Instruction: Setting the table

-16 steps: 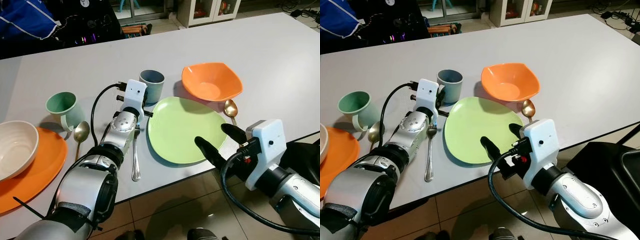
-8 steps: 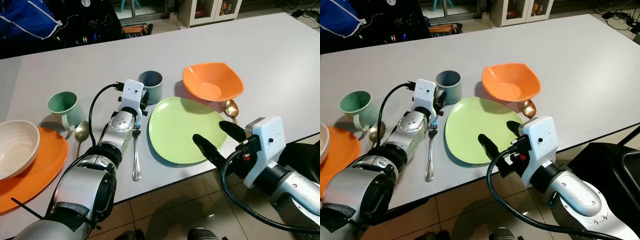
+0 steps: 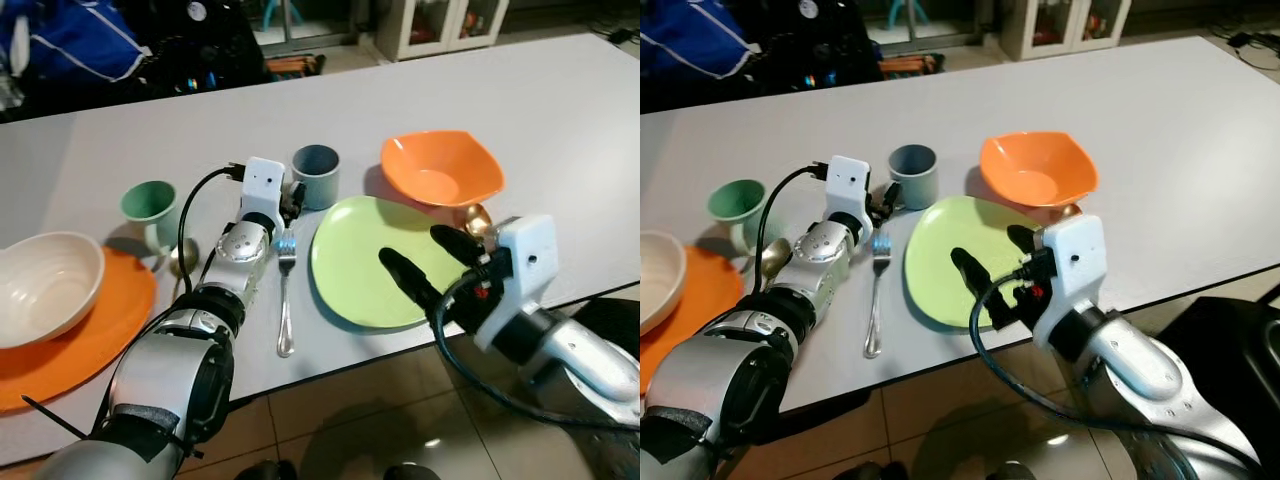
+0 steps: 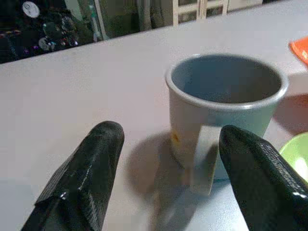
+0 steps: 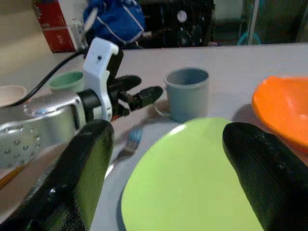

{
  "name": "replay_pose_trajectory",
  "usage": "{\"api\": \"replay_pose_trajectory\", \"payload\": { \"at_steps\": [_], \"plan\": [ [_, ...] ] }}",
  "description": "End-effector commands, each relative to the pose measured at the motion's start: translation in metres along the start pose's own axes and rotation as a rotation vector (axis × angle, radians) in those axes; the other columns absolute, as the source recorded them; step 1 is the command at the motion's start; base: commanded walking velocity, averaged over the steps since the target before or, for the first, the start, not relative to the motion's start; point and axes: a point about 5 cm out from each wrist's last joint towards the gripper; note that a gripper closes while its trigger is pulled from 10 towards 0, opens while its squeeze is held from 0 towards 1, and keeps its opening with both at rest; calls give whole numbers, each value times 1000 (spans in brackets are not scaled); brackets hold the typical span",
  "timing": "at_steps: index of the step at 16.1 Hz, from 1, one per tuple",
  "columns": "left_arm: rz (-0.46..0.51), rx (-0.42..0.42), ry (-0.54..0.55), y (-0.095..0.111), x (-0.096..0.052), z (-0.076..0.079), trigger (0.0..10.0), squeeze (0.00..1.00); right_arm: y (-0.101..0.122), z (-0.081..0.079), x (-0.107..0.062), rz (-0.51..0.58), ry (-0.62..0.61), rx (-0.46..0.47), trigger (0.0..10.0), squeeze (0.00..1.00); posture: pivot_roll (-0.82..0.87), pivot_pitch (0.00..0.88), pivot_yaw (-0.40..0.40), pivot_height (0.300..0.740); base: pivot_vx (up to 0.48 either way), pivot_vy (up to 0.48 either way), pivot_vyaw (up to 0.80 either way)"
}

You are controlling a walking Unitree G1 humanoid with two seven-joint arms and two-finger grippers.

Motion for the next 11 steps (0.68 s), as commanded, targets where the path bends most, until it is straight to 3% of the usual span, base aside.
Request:
{"api": "replay_pose_trajectory", "payload": {
  "at_steps": [1, 6, 7, 9, 11],
  "plan": [
    [56, -32, -19, 15, 4, 3, 10000, 0, 1, 1, 4, 21, -4, -3, 10000, 0, -290, 0, 86, 740, 0, 0, 0],
    [248, -137, -78, 43, 5, 8, 10000, 0, 1, 7, 14, 77, -38, 6, 10000, 0, -224, 0, 97, 740, 0, 0, 0],
    [288, -149, -105, 49, 4, 11, 10000, 0, 1, 12, 16, 78, -99, -13, 10000, 0, -216, 0, 102, 740, 0, 0, 0],
    [359, -104, -211, 57, -3, 24, 10000, 0, 4, 33, 16, 106, -332, -19, 10000, 0, -196, 0, 111, 740, 0, 0, 0],
    [368, -71, -303, 57, -19, 37, 10000, 0, 5, 52, 11, 138, -525, 14, 10000, 0, -186, 0, 107, 740, 0, 0, -603]
  ]
}}
Point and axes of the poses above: a point about 5 cm out from each wrist's last joint towards the gripper, its own x axis pointing out of the wrist towards the gripper, its own y axis along the axis of the wrist's last joint, z = x × y, and after that the axes turned 15 degrees about -x, right-handed
